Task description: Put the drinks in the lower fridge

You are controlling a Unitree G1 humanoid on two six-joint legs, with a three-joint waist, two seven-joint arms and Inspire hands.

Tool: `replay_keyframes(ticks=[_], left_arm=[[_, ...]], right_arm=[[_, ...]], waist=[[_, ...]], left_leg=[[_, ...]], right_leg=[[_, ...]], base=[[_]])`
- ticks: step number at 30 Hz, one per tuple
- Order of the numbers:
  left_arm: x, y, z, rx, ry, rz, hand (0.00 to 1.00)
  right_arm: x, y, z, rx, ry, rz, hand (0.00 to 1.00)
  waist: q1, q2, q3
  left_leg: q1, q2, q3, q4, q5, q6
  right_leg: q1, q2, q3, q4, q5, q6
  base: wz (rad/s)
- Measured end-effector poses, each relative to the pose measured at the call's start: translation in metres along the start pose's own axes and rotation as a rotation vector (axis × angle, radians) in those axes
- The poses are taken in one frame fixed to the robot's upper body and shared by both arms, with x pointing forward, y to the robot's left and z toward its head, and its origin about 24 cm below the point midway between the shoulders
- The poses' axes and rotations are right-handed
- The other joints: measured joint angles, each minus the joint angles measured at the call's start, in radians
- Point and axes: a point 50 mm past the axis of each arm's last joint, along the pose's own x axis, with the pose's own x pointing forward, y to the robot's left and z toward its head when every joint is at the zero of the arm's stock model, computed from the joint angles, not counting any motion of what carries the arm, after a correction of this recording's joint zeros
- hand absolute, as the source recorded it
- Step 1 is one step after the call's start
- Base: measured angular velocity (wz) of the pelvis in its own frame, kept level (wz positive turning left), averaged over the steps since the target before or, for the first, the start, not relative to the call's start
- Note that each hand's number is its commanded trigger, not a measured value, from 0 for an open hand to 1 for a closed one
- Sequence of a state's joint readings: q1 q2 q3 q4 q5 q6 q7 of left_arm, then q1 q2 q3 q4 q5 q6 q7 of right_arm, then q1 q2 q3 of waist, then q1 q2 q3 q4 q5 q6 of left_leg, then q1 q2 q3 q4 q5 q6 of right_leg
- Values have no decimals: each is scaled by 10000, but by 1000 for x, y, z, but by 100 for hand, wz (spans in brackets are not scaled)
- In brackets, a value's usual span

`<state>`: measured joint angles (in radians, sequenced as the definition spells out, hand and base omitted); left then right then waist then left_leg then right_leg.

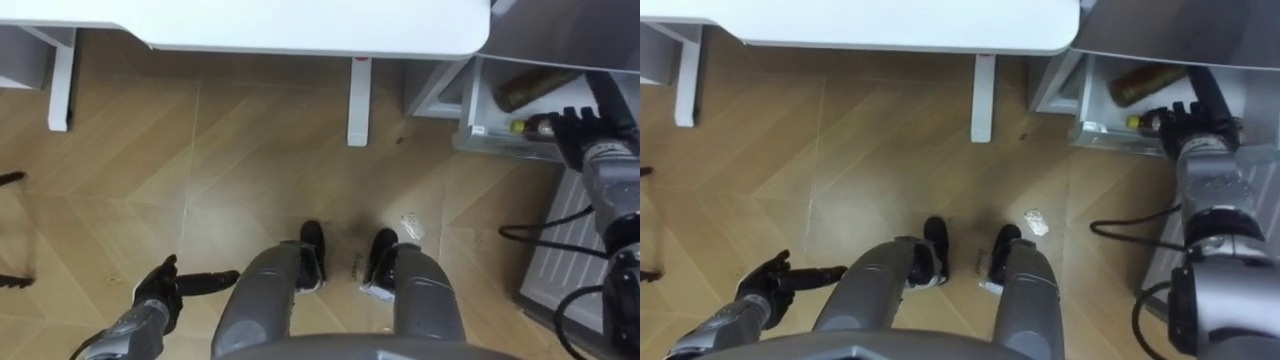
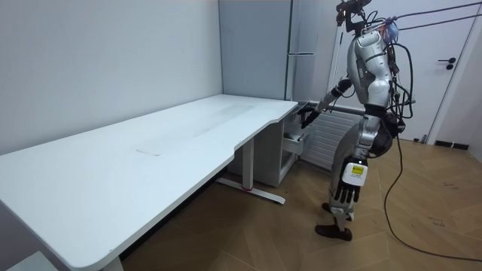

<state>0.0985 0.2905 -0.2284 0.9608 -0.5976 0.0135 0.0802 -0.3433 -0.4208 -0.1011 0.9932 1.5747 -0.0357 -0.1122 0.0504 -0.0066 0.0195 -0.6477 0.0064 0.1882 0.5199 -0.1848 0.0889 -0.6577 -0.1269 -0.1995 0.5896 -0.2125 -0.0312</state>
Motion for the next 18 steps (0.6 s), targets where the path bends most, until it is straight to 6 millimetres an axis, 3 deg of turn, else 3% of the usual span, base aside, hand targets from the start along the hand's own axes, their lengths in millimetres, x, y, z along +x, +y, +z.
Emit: replay_keyframes(ticks=[2,3,9,18], left_arm=[[-1,3,-2,-82,2,123,0],[-1,4,-4,-104,-4,174,0],[-3,6,-7,-209,7,237,0],[-9,16,-28,-897,329,527,0]], right_arm=[[-4,-19,-2,-187,-14,-310,0],[-7,-31,-5,-203,10,-568,0],[-26,-82,-22,-170,394,-1501,0],[-46,-114,-42,197,620,-2088,0]], waist=[[-35,13,-21],[-52,47,-70],[31,126,-88],[-166,418,-130]], left_leg=[[60,30,-43,29,-6,-2],[60,61,-59,31,-7,-3],[36,55,12,-50,-13,-2],[84,163,44,-208,0,-9]], right_leg=[[142,73,4,-89,21,24],[188,111,-13,-189,57,33],[75,105,66,-246,151,38],[231,287,84,-686,317,42]], base=[[0],[0],[-7],[-3]])
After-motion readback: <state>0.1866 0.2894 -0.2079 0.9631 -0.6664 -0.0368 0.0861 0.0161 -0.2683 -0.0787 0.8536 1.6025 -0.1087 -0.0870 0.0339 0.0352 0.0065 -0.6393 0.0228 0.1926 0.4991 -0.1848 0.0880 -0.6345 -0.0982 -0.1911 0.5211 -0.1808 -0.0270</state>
